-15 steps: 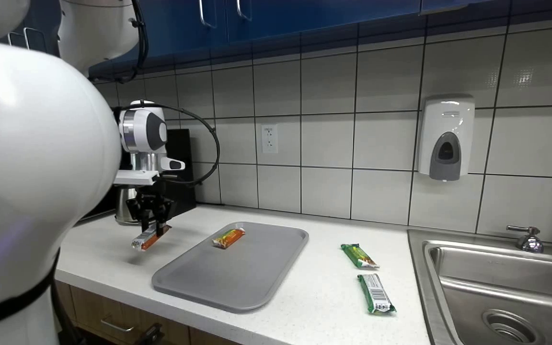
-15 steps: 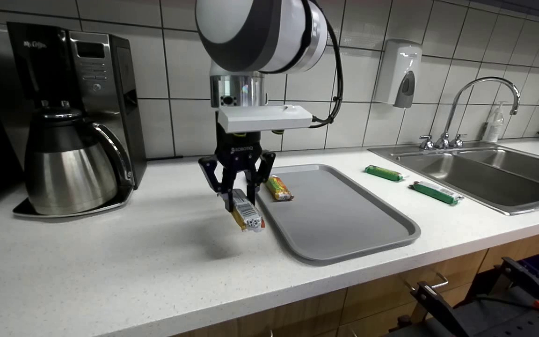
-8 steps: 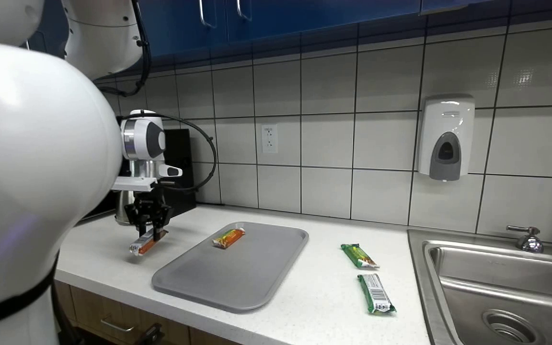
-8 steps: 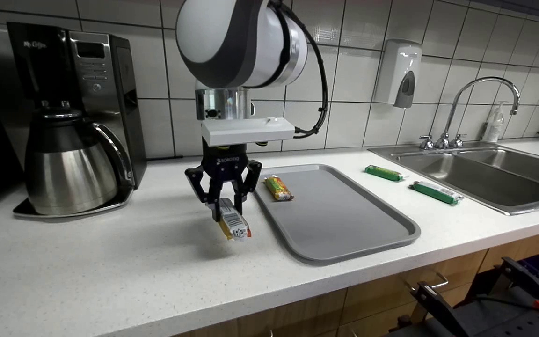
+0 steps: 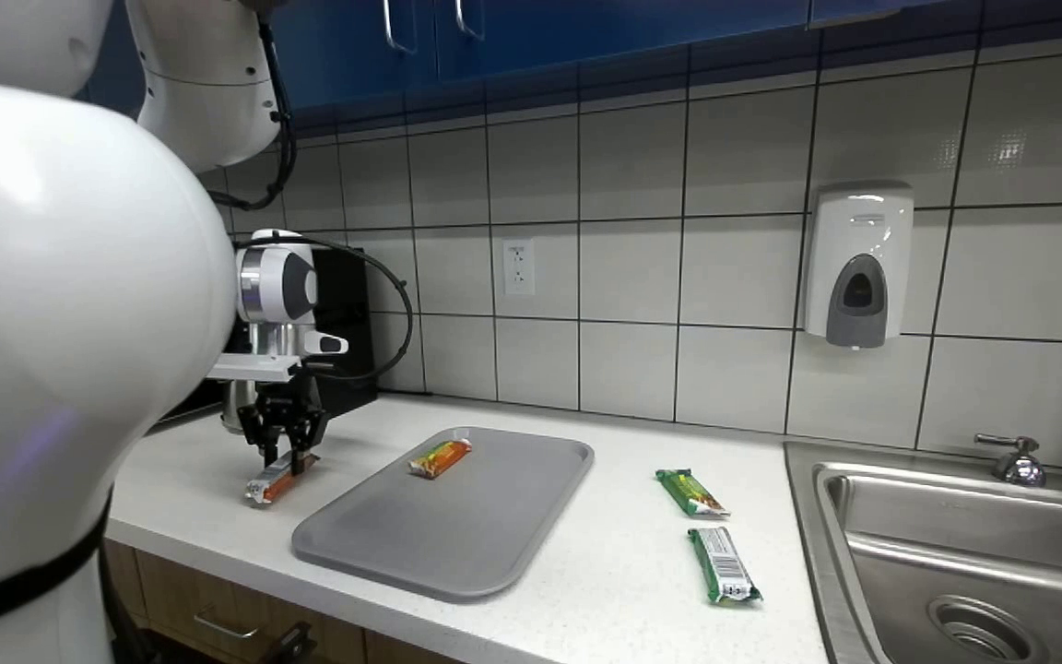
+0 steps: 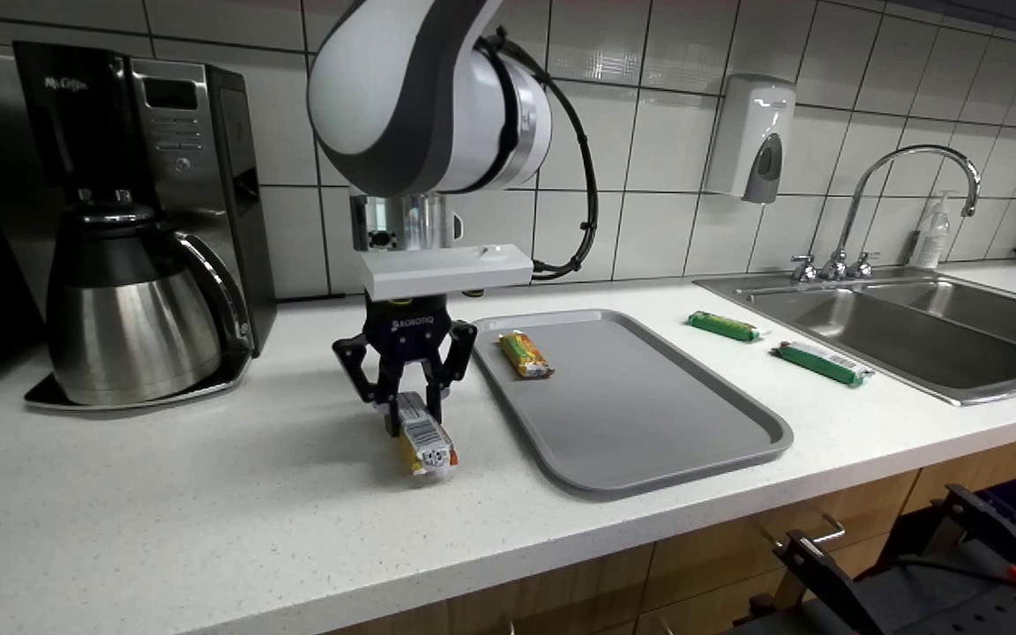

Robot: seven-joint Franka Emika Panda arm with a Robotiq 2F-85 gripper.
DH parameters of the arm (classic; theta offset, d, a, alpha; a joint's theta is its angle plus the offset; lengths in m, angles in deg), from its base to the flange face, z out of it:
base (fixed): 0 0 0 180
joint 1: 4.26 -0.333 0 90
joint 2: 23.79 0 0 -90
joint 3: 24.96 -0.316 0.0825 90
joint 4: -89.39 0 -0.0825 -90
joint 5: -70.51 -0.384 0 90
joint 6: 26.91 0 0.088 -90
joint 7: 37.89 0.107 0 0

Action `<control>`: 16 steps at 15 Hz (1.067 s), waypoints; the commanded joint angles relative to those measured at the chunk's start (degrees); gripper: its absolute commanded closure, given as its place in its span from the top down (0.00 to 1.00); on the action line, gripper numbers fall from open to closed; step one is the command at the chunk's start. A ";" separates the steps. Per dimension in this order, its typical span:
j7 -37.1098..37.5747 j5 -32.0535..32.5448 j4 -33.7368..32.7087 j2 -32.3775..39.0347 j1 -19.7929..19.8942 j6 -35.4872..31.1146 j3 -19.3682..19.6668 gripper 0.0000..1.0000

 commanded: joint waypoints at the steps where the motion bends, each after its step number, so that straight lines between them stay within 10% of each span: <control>1: 2.01 1.17 -2.89 1.29 -1.16 2.91 0.67 0.18; 3: 2.06 1.08 -3.26 1.61 -1.35 3.13 0.69 0.30; 4: 2.15 1.10 -3.41 1.70 -1.45 3.35 0.74 0.68; 9: 2.45 0.91 -3.45 0.90 -1.31 3.77 0.77 0.97; 16: 4.17 0.72 -2.25 -1.36 -0.71 3.43 1.77 1.00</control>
